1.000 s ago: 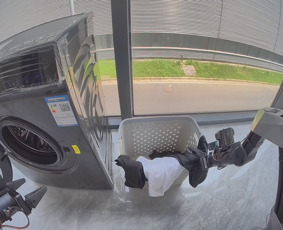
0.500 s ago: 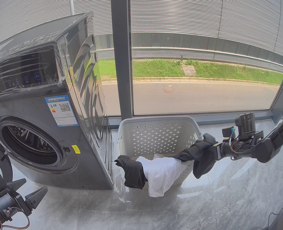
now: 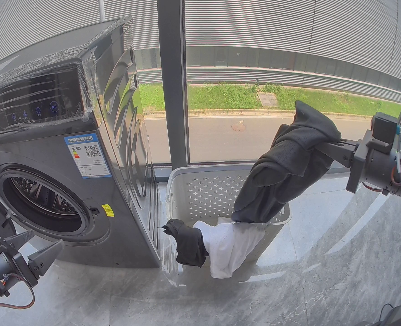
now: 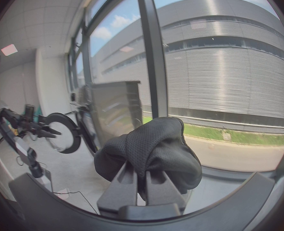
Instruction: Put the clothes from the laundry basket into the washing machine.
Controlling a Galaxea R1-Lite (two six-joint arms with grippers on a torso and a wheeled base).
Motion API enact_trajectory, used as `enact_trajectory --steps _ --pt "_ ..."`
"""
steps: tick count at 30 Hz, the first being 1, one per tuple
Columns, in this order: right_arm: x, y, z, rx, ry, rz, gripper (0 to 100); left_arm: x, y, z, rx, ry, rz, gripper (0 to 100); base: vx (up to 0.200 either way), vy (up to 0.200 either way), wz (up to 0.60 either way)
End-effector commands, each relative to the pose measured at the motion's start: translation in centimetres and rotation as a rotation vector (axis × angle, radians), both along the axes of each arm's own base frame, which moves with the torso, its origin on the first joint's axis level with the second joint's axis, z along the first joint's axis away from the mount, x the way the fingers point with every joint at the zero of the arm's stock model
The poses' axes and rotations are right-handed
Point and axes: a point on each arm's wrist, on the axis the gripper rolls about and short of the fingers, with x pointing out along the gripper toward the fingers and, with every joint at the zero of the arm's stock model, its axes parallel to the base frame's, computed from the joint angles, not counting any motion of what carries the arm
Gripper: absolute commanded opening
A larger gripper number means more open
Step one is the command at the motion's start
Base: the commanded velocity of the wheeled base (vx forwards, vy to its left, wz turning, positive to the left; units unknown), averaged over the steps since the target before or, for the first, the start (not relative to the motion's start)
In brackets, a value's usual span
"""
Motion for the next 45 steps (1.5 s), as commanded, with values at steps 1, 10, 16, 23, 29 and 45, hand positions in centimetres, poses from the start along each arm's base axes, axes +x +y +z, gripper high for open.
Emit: enact_trajectory --steps 1,10,16,23,29,45 --pt "-4.2 0.5 2.4 0.062 -0.107 0.130 0 1.1 -0.3 0.8 -0.002 0.000 -0.030 100 -0.200 0.000 0.00" --pt "-4.3 1.2 2.1 0.056 -0.091 0.158 0 0.8 -0.6 0.8 -0.002 -0.010 -0.066 100 -0.200 0.000 0.00" --pt "-3.5 2.0 1.1 0.032 -0.048 0.176 0 0.8 -1.1 1.1 0.040 -0.040 -0.161 100 -0.200 0.000 0.00" --pt "-3.1 4.9 -2.0 -0.036 0.066 0.272 0 1.6 -2.6 3.0 0.057 -0.104 -0.347 100 -0.057 0.000 0.00" --pt "-2.4 7.6 -2.7 -0.058 0.102 0.326 0 3.2 -6.2 4.4 0.091 -0.172 -0.635 100 0.000 0.000 0.00" --pt "-1.2 8.5 -2.2 -0.034 0.114 0.262 0 5.3 -10.4 2.3 0.205 -0.195 -0.913 100 0.000 0.000 0.00"
